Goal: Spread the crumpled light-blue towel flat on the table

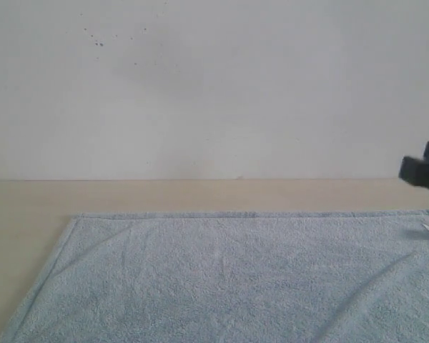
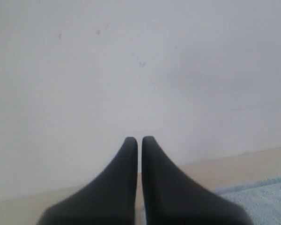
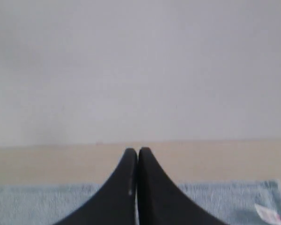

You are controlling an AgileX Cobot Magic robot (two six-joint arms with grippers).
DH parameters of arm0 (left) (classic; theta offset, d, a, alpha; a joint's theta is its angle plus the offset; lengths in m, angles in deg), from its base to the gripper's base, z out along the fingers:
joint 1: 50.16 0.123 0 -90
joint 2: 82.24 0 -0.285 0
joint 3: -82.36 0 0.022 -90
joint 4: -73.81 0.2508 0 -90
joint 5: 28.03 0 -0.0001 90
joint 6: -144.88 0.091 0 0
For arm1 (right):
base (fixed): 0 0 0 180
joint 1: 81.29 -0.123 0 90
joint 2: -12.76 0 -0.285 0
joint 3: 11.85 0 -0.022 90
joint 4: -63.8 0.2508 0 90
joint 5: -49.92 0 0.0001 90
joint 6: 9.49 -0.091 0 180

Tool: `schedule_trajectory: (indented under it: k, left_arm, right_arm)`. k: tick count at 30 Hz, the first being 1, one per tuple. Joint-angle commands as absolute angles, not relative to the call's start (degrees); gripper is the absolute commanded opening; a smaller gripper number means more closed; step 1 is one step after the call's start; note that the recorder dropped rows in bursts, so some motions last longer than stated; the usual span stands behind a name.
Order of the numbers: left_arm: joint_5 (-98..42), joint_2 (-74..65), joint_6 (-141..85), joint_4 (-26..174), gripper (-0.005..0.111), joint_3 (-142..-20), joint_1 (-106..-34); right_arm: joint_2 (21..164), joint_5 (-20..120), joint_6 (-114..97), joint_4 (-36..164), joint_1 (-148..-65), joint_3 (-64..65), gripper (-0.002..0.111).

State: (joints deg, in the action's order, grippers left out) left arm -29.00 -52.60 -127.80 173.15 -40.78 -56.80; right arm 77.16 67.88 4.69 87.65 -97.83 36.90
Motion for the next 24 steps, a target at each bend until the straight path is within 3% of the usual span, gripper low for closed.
schedule_trajectory:
  k: [1,5,16,24]
  left_arm:
    - [-25.1,-63.3,-125.3,173.8,0.004,-37.6,-56.6]
    - [-24.8,-68.9,-129.3,173.8,0.004,-33.9,-56.6]
    - [-23.8,-74.5,-135.4,173.8,0.004,-33.4,-56.6]
    - [-28.5,-74.5,-135.4,173.8,0.004,-23.4,-56.6]
  right_arm:
    - [66.4,64.3,7.0,86.6,-97.9,39.6,0.000]
    - [55.6,49.9,4.1,86.9,-97.9,42.0,0.000]
    - [23.4,48.5,5.4,86.6,-97.9,51.1,0.000]
    - [20.5,49.3,3.5,86.6,-97.9,60.6,0.000]
